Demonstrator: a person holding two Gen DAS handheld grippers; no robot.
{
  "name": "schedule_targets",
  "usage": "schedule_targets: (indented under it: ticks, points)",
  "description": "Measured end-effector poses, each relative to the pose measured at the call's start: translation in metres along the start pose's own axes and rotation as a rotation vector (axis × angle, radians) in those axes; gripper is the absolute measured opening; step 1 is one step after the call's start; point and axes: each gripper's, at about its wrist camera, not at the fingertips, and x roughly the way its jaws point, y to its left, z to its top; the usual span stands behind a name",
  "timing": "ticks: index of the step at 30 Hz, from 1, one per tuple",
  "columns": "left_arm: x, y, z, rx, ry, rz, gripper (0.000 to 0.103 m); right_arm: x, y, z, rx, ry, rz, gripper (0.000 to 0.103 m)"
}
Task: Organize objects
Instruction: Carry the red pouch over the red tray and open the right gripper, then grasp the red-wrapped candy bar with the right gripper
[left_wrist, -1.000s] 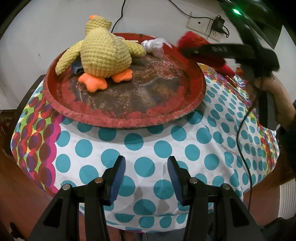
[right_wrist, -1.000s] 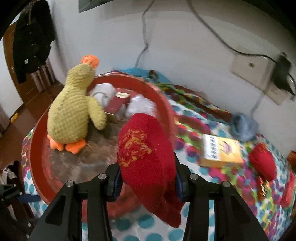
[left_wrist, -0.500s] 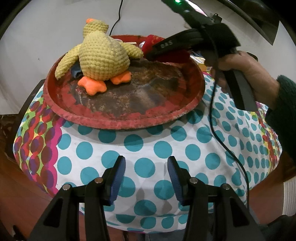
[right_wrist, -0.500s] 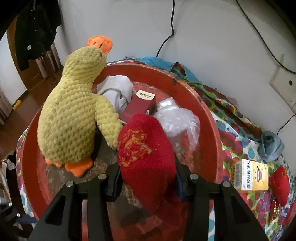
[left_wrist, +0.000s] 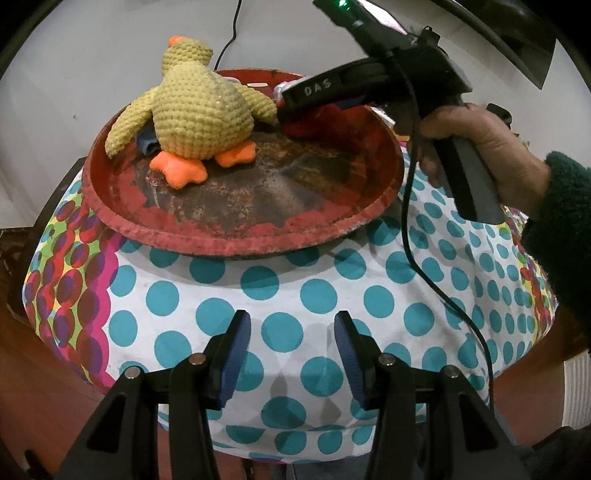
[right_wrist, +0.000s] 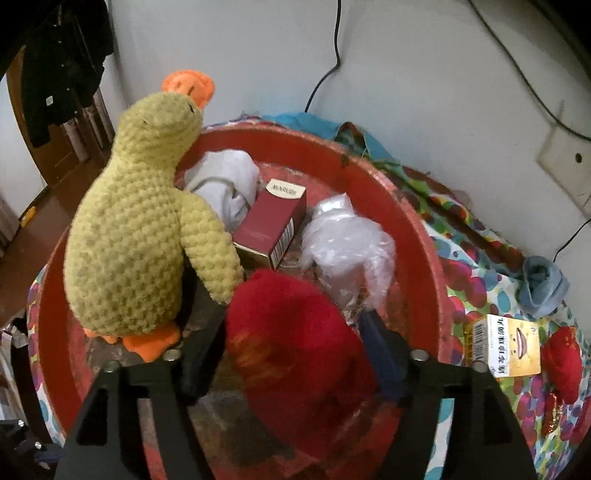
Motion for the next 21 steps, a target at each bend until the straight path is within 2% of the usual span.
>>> schedule_targets:
  ticks: [5,9,13,18,21]
  points:
    - [-0.005,0.000,0.001,-0.014,-0.014,-0.053,0.048,-0.018,-0.007,-0.007,-0.011,-0.027,-0.013,0.076]
    - [-0.013,-0.003,0.001,0.005,-0.044,-0.045,0.048,-0.035,-0.015,-0.015,0.008,-0.059,-0.002,0.076]
    - [-0.010,-0.006,0.001,0.009,-0.029,-0.046,0.048,-0.068,-0.030,-0.036,0.013,-0.104,0.005,0.076]
    - [-0.007,-0.009,-0.001,0.030,-0.014,-0.029,0.048,-0.097,-0.076,-0.074,0.075,-0.112,-0.038,0.076]
    - [-0.007,-0.011,-0.001,0.040,-0.018,-0.020,0.048,-0.104,-0.129,-0.102,0.178,-0.106,-0.105,0.076]
